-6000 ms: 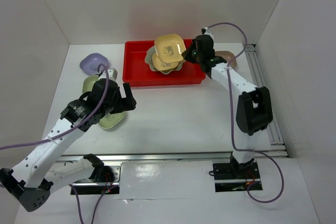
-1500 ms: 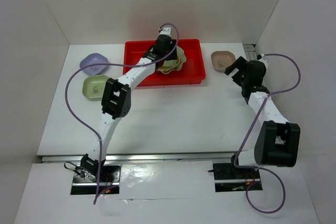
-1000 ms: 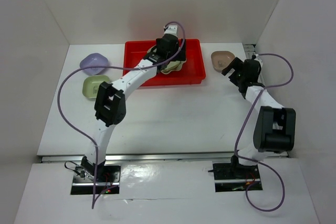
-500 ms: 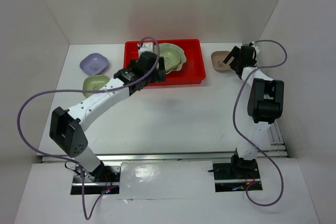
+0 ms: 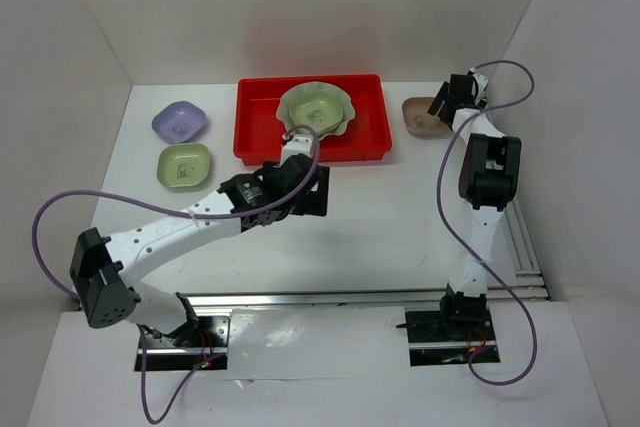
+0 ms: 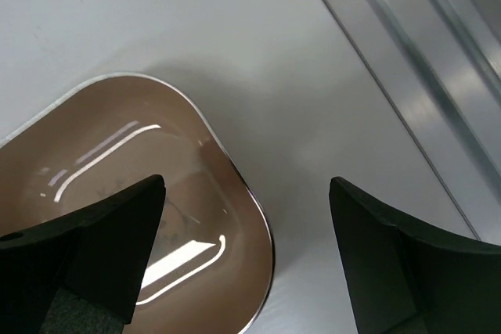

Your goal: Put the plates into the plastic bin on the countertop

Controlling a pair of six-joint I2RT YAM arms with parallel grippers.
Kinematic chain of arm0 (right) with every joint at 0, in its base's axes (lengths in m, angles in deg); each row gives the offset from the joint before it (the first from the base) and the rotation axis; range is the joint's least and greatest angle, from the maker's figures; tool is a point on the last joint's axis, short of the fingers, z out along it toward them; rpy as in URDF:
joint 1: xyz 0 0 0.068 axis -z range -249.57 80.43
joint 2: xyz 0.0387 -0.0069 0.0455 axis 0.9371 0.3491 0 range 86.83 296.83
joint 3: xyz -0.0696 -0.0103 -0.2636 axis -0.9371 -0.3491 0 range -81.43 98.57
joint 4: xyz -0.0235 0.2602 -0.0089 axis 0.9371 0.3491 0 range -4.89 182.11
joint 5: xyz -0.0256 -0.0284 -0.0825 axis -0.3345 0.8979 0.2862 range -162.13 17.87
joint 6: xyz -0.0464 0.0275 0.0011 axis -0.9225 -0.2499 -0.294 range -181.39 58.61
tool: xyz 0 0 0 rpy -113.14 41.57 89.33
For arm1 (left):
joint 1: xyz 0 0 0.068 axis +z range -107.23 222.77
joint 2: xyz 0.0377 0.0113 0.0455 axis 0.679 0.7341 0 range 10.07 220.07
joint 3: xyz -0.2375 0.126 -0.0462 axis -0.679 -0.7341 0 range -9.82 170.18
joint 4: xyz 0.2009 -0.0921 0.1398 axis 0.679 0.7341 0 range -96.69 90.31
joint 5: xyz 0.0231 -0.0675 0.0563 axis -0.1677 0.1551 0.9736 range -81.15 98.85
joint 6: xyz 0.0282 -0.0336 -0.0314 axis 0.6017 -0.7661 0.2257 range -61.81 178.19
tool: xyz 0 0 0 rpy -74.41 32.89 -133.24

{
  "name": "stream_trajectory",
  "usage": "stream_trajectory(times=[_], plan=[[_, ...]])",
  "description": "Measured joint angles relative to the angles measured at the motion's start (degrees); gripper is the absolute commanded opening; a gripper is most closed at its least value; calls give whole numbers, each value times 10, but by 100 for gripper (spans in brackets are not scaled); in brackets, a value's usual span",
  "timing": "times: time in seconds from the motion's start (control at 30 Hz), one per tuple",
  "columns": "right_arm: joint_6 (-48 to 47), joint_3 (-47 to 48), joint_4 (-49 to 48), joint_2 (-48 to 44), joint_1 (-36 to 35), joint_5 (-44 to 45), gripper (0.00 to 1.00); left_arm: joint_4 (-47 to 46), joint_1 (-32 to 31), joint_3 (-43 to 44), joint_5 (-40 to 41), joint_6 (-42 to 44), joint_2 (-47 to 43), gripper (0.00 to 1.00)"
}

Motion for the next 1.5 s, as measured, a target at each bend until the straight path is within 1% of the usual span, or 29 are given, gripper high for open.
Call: stream_trajectory(times=[0.03,0.13,0.27,0.3,0.33,0.37,0.4,0.43,0.53,0.57,0.8,0.97,1.13,1.33,1.5], plan=[[-2,0,10,6,0,0,88,4,-3,0,3,-2,-11,99],[-6,0,20,15,3,-10,82,17,-5,-1,13,-4,-37,99],[-8,0,30,17,3,-25,66,35,-5,-6,28,-5,-61,99],[-10,0,33,17,3,-27,46,40,-5,-9,31,-5,-66,99],[-13,0,36,17,3,-29,36,42,-5,-12,33,-6,-71,99],[-10,0,39,17,4,-31,29,45,-5,-16,35,-7,-76,99],[-7,0,43,17,4,-32,24,47,-5,-23,37,-7,-81,99],[-3,0,46,17,5,-34,23,49,-5,-29,38,-8,-85,99],[10,0,48,17,6,-35,10,55,-5,-49,41,-17,-94,99],[17,2,48,17,7,-35,1,56,-5,-56,42,-19,-96,99],[69,4,60,16,15,-31,0,78,-5,-116,41,-47,-128,99],[124,-56,66,-32,15,-7,0,105,-5,-125,48,-77,-179,99],[162,-72,76,-65,3,26,0,134,-5,-138,57,-102,-223,99],[182,-121,47,-137,-45,37,0,179,-5,-185,56,-137,-252,99],[171,-122,22,-171,-102,40,0,189,-5,-198,48,-150,-279,99]])
